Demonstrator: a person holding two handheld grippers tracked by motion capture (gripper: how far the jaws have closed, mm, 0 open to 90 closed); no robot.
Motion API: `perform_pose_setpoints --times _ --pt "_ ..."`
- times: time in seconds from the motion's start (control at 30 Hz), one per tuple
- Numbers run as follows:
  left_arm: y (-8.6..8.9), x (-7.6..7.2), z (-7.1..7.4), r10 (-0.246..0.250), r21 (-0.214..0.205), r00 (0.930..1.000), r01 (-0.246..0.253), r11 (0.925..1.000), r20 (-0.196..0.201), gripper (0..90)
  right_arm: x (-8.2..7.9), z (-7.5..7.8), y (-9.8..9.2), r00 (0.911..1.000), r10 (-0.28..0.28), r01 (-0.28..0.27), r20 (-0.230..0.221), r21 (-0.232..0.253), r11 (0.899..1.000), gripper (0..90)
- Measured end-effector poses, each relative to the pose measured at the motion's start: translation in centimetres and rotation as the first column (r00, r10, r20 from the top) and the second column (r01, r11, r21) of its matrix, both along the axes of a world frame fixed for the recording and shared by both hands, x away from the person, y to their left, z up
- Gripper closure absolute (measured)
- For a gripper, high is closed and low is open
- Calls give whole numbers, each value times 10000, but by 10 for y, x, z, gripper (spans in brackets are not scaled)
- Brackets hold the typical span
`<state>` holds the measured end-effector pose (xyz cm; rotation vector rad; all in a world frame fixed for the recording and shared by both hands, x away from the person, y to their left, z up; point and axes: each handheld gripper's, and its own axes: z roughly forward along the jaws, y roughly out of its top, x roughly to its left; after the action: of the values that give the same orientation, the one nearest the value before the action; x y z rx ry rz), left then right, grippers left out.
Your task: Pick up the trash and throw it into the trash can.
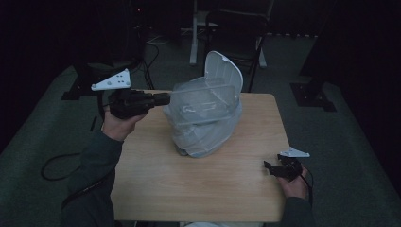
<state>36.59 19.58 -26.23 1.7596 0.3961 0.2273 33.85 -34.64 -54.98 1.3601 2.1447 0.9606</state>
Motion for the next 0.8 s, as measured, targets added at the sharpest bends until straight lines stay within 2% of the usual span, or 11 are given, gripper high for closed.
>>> perform_pose_setpoints --times 0.27,0.8 --pt "5 9 5 347 138 9994 -347 9993 -7 868 0 0 0 10000 6 -6 14 -10 10000 250" --pt "19 25 14 980 111 9952 -980 9951 -54 868 0 0 0 10000 6 -6 13 -10 10000 250"
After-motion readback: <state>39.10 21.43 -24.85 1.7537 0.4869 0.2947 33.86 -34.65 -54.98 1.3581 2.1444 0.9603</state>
